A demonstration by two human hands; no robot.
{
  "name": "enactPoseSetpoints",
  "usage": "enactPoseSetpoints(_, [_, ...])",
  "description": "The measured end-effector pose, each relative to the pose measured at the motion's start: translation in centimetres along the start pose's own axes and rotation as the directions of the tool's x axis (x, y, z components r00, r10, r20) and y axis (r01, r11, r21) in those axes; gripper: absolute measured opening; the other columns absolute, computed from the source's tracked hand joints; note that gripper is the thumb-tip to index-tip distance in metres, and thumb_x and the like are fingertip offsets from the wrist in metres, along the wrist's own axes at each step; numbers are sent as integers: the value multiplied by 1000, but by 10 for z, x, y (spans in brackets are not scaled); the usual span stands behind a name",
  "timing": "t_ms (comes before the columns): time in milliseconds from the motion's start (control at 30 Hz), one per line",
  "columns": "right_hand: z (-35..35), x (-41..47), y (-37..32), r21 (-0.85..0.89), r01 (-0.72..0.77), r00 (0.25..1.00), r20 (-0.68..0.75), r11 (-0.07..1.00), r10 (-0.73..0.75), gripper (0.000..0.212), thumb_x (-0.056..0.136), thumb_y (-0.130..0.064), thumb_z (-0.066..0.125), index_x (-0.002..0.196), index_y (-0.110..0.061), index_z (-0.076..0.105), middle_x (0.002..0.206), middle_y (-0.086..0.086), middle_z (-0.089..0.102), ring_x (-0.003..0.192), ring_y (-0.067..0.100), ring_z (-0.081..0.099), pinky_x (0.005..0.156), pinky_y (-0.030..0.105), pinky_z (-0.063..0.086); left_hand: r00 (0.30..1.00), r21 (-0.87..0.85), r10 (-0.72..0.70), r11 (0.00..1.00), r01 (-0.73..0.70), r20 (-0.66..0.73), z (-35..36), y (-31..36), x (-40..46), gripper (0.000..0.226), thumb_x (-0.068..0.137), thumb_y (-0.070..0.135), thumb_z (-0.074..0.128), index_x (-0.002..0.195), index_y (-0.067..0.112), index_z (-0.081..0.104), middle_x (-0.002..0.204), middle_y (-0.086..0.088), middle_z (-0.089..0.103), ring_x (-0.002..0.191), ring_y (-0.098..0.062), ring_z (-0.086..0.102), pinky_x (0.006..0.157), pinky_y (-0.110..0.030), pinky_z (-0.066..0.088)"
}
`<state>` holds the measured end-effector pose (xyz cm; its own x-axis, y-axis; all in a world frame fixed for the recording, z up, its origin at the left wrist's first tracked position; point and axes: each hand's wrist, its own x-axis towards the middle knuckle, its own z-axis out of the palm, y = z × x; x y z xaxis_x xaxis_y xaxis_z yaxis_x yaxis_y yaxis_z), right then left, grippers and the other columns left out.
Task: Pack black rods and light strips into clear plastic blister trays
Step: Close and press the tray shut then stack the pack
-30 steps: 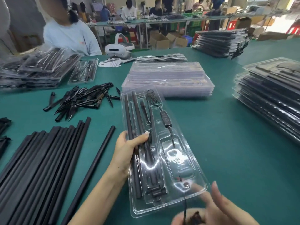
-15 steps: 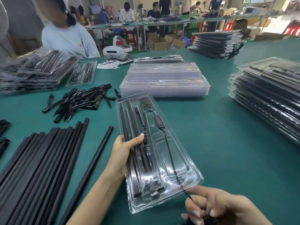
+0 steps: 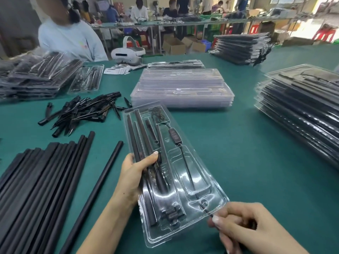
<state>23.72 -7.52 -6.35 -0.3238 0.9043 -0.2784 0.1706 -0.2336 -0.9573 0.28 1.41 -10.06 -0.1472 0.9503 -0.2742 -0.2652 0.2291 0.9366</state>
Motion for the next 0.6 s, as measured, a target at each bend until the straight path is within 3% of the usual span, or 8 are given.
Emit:
enactPoseSetpoints(100, [7,-1,6,-232,-14,977,-209,973,-36,16,84,-14,68,72,-5,70,40,2,45,40,12,39,50,17,36,999,8,34,999,-34,-16,1,0,-2,97,52,32,82,135,6,41,109,-9,70,91,-21,71,92,-43,52])
enactPoseSetpoints(200, [16,-2,0,-347,-41,938,-337,937,-83,3,79,-24,71,79,-26,68,37,-3,51,37,6,43,51,12,36,998,26,61,998,-61,-32,2,0,-6,106,48,39,87,138,9,38,119,-8,65,103,-23,67,99,-44,47])
enactPoseSetpoints(300, [16,-1,10,-506,-26,897,-393,862,-203,37,70,-31,78,92,-46,52,39,-10,52,48,4,54,58,10,42,994,60,100,994,-97,-54,3,-2,-6,107,49,44,82,141,13,35,130,-7,58,115,-24,60,104,-45,43])
enactPoseSetpoints(333, [16,-1,14,-610,-7,857,-411,793,-309,36,70,-30,79,89,-47,54,35,-12,44,49,4,52,57,10,42,992,74,114,991,-109,-57,4,-2,-7,107,51,44,81,141,13,34,131,-7,56,116,-25,58,105,-46,42])
enactPoseSetpoints(400, [18,-2,20,-778,33,792,-362,628,-491,3,71,-31,69,72,-32,66,32,-14,32,41,9,42,50,13,39,991,94,130,988,-125,-45,5,-3,-8,103,53,43,79,140,12,34,128,-4,57,115,-22,58,104,-43,42])
enactPoseSetpoints(467, [16,-5,25,-845,-8,779,-340,534,-527,27,74,-35,52,56,-21,67,33,-12,37,30,13,34,43,19,38,990,108,138,985,-133,-40,5,-4,-10,98,57,40,79,140,15,33,125,2,58,112,-17,59,103,-37,42])
enactPoseSetpoints(533, [13,-5,28,-836,-7,740,-373,548,-560,30,78,-33,51,53,-22,65,35,-11,39,31,12,35,43,22,39,988,107,143,985,-137,-51,4,-6,-9,98,63,38,79,144,16,29,126,6,54,115,-15,56,101,-33,40])
enactPoseSetpoints(600, [7,-6,27,-777,38,748,-394,628,-533,25,81,-19,66,58,-27,66,40,-17,44,38,9,44,47,19,43,988,111,140,985,-133,-61,4,-7,-9,90,68,34,79,142,18,30,116,15,55,107,-6,60,90,-20,44])
